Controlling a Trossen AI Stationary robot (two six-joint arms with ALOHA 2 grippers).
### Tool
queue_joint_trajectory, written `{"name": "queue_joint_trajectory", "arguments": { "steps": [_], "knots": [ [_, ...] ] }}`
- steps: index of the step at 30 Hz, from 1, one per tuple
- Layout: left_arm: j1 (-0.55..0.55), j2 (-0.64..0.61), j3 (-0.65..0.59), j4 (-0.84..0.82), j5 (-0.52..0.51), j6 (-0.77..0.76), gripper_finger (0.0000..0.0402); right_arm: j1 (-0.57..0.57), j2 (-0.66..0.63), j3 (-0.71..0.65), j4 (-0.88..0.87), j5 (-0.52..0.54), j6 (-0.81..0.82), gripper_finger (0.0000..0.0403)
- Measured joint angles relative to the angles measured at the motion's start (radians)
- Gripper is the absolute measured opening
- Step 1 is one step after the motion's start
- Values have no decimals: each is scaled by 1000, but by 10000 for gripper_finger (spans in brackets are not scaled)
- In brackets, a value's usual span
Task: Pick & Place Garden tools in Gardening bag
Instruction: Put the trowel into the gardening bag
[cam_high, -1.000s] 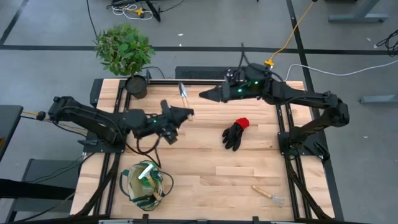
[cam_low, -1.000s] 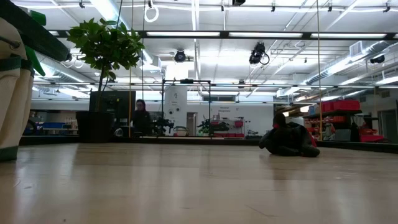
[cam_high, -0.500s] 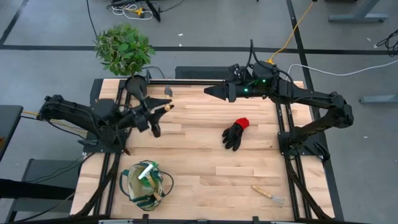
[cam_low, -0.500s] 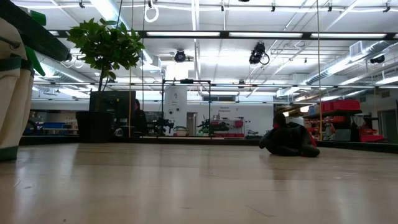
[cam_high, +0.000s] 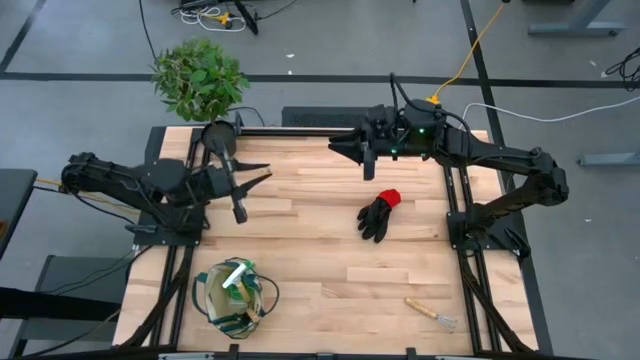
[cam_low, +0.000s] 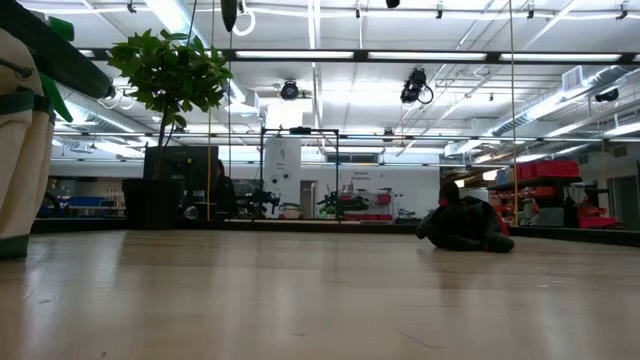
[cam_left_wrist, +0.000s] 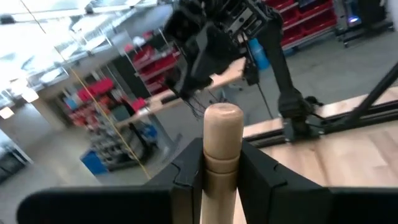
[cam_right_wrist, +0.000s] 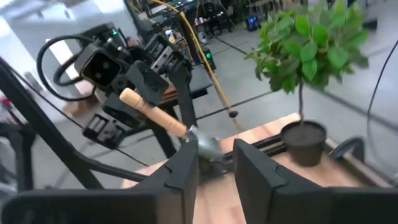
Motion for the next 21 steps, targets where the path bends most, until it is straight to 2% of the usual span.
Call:
{"name": "queue_joint_trajectory", "arguments": {
  "steps": [6,15,21],
  "knots": [
    [0,0,0,-46,51,-127,76,8,0,0,-2,12,-141,77],
    [4,-9,0,-65,133,-239,76,67,0,0,-7,105,-223,14],
    [25,-8,0,-106,303,-350,77,99,0,0,-8,111,-241,5]
  ]
}}
